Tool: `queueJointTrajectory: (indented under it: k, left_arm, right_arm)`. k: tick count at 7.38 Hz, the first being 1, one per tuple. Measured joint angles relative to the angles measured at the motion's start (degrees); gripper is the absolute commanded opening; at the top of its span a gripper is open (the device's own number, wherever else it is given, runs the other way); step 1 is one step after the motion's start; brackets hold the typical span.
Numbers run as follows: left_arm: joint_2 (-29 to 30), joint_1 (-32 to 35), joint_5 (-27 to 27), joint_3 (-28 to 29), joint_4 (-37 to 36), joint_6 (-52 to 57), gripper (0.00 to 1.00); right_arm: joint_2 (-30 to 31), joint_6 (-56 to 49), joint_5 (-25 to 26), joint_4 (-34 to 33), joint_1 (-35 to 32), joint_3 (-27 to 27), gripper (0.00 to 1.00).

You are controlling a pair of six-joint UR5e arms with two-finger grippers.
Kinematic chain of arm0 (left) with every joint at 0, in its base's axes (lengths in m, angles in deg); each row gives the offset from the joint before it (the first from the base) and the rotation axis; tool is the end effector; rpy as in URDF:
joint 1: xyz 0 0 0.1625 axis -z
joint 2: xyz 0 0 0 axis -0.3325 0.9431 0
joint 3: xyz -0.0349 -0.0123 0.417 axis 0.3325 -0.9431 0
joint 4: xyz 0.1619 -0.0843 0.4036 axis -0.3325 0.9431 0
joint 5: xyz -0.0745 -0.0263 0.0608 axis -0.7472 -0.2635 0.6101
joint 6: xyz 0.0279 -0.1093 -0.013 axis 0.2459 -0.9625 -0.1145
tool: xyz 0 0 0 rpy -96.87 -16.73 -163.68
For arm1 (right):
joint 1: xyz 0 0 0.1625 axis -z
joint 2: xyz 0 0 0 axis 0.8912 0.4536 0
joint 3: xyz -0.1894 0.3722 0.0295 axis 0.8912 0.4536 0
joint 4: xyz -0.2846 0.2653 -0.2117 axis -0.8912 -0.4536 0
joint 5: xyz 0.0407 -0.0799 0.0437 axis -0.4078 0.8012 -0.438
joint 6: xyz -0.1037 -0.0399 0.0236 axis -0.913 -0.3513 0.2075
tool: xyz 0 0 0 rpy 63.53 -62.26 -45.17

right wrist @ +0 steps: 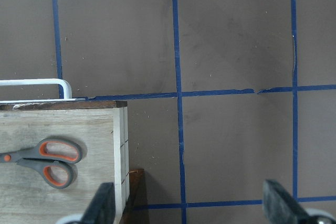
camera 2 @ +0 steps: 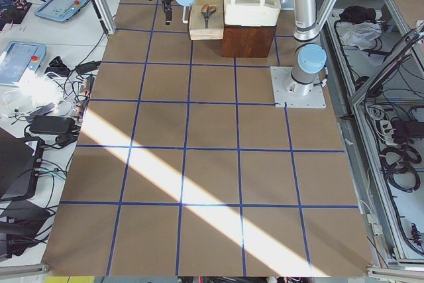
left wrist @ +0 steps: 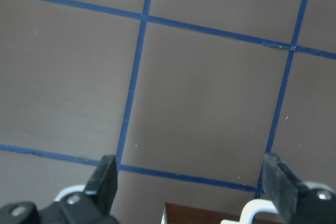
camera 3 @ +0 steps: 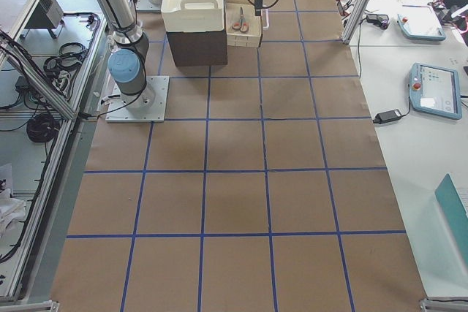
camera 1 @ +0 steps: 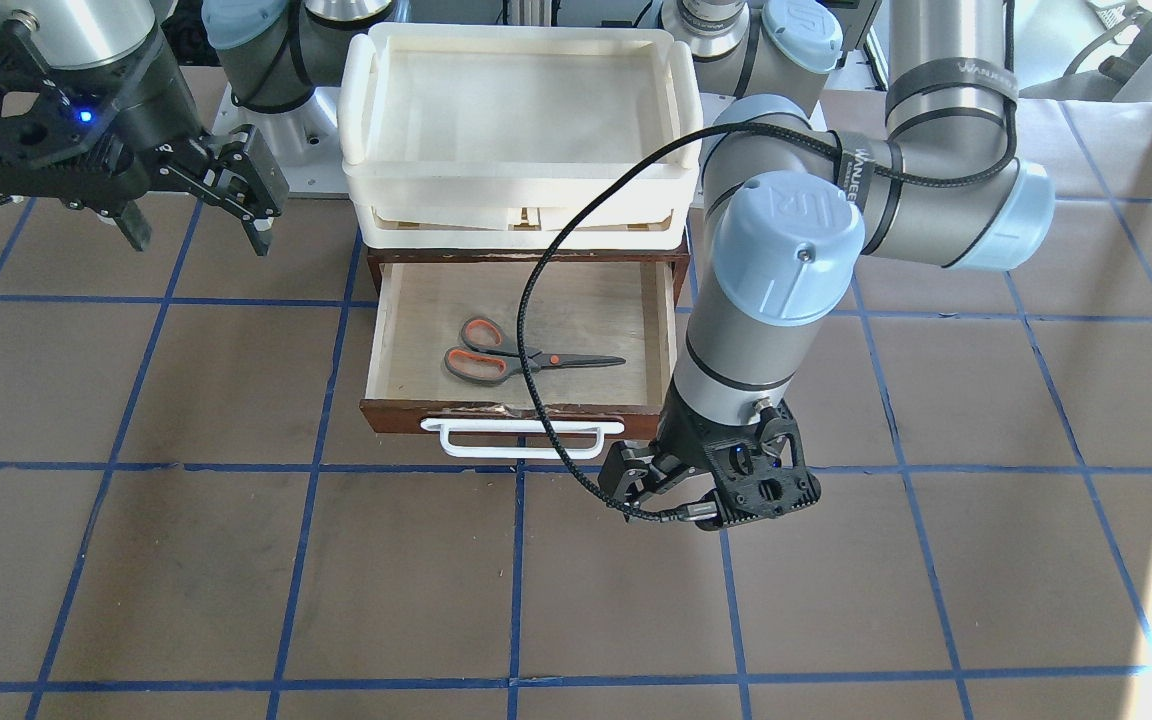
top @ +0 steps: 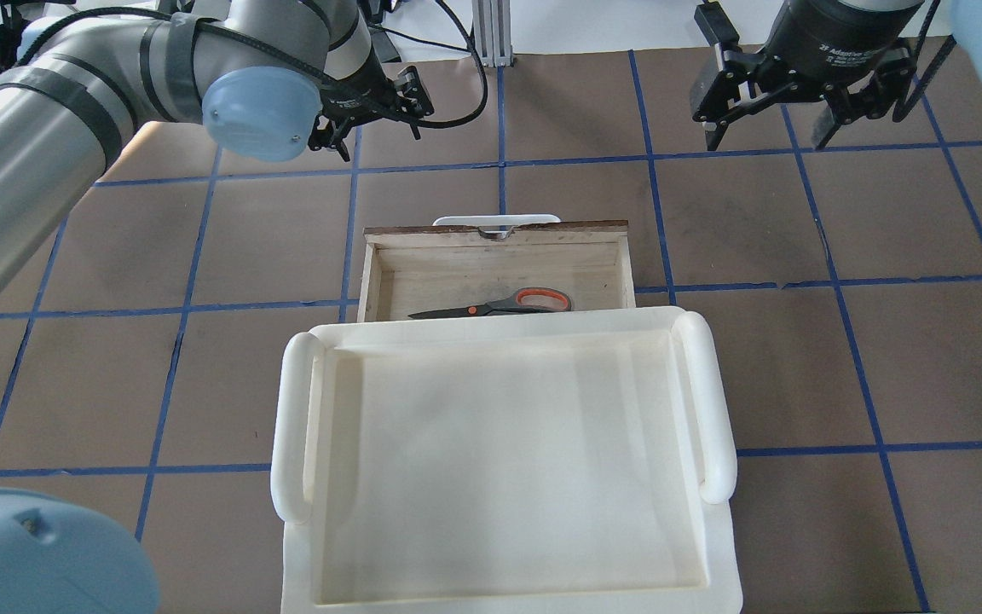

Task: Put scissors in drawer and close it
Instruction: 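Move the left gripper over to the drawer's white handle, then push the drawer closed with the left gripper, away from the robot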

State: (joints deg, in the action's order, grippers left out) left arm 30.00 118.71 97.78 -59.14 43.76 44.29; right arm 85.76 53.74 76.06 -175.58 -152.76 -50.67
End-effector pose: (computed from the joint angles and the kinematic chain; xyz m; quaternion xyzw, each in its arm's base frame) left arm -0.2455 -0.6681 0.3281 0.1329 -0.9877 0.0779 0.0286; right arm 0.1319 -0.5316 0.5130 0.0190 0.9990 -0.0409 0.0058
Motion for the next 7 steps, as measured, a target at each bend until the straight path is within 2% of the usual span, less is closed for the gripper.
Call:
queueJointTrajectory:
  k: [4, 7]
  left_arm:
    - [6.47, 3.69, -0.04, 0.07, -3.43, -4.52, 1.00]
    - [7.71, 4.54, -0.13, 0.07, -0.07, -4.58, 1.00]
  right_arm:
    - [-0.06, -0.02, -0.02, 0.15, 0.00, -0.42, 1.00]
    - [0.02, 0.08, -0.02, 0.13, 0.00, -1.02, 1.00]
